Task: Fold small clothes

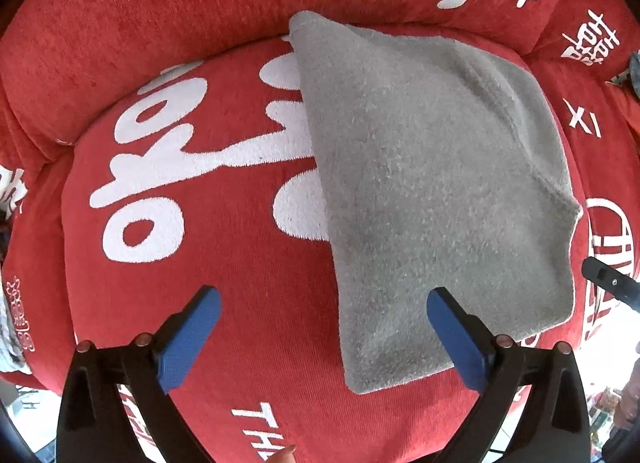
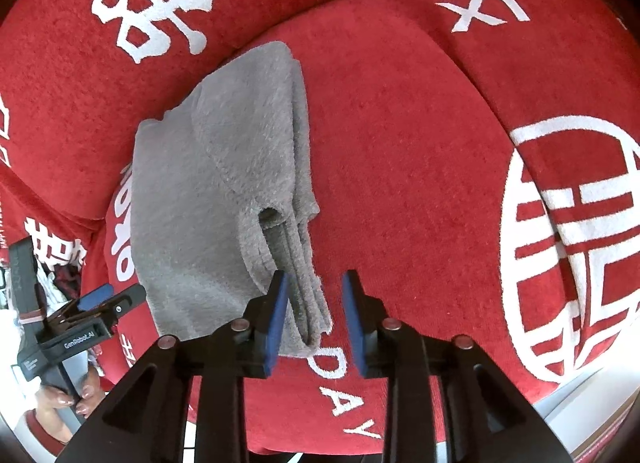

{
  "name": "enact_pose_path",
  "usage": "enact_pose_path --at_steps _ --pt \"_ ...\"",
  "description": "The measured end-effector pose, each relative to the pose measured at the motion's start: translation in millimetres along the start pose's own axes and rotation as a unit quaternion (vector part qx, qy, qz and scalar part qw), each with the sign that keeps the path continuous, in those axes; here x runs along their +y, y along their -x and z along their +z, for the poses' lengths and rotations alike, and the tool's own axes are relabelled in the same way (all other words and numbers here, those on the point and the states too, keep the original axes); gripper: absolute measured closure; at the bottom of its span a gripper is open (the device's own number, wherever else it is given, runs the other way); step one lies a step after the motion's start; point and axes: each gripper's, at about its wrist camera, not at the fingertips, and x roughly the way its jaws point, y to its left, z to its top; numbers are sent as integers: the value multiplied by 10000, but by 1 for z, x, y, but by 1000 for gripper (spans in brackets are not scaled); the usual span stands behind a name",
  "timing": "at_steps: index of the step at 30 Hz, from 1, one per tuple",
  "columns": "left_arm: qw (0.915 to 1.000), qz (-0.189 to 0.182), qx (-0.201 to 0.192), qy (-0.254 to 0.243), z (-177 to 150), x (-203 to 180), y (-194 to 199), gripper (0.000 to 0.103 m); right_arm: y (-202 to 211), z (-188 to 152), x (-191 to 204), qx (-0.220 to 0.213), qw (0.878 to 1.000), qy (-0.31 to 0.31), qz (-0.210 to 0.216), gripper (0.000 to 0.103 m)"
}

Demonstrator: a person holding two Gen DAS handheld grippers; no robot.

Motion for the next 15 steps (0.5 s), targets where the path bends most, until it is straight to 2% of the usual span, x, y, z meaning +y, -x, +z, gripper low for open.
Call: enact_pose_path --at_steps 3,9,12,15 --pt "9999 -91 7 61 5 4 -1 0 1 2 -2 -20 10000 -9 -7 62" --pt "9990 -236 -48 376 26 21 -2 0 6 17 -8 -155 9998 -85 81 61" --pt "9978 -482 40 445 36 24 -8 0 6 26 -11 -196 9997 -106 117 61" --pt "9971 -502 35 571 45 27 -12 0 3 34 -15 -165 9994 -152 268 60"
